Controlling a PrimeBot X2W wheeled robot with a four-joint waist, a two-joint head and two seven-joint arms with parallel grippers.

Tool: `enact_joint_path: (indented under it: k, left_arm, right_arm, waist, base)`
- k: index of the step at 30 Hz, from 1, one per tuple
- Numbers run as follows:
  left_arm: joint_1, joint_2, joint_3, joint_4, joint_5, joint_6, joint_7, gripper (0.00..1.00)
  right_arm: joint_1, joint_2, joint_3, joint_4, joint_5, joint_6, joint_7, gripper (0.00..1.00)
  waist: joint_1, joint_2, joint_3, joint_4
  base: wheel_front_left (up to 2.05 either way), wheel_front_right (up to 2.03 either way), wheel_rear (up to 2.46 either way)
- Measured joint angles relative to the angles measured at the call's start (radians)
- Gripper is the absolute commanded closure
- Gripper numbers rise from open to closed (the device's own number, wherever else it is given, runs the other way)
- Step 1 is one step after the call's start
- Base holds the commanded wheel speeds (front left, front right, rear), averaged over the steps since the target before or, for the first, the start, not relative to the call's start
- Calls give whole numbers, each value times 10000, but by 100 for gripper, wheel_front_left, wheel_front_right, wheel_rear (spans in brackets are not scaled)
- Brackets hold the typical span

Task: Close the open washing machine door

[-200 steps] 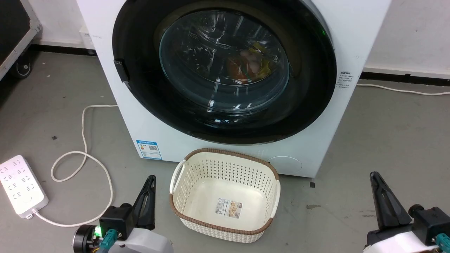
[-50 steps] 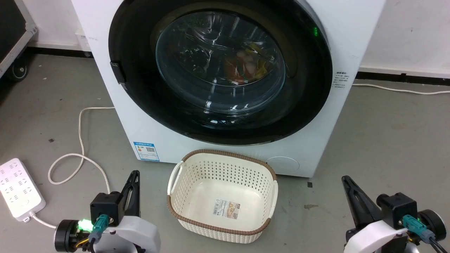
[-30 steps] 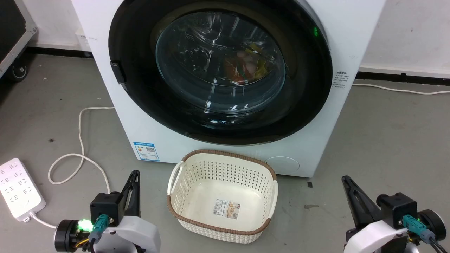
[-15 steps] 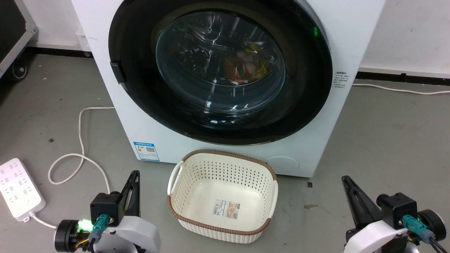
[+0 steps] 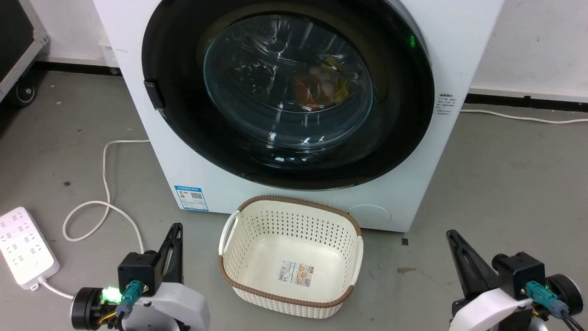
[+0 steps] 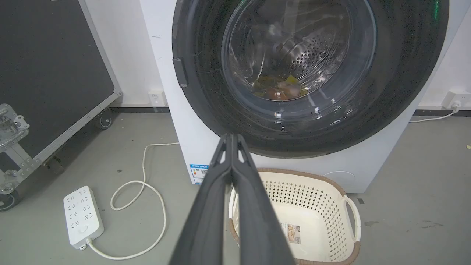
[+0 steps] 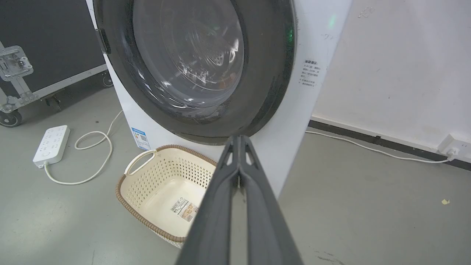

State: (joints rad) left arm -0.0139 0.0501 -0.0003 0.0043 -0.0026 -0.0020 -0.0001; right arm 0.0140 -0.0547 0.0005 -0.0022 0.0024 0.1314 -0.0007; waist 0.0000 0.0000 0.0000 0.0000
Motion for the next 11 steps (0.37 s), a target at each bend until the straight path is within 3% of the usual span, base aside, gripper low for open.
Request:
enact_joint_path:
  k: [11]
  left_arm:
    - [0, 0, -6, 0, 0, 0, 0, 100]
  right_arm:
    - [0, 0, -4, 0, 0, 0, 0, 100]
  waist:
    - [0, 0, 0, 0]
  base:
    - [0, 0, 0]
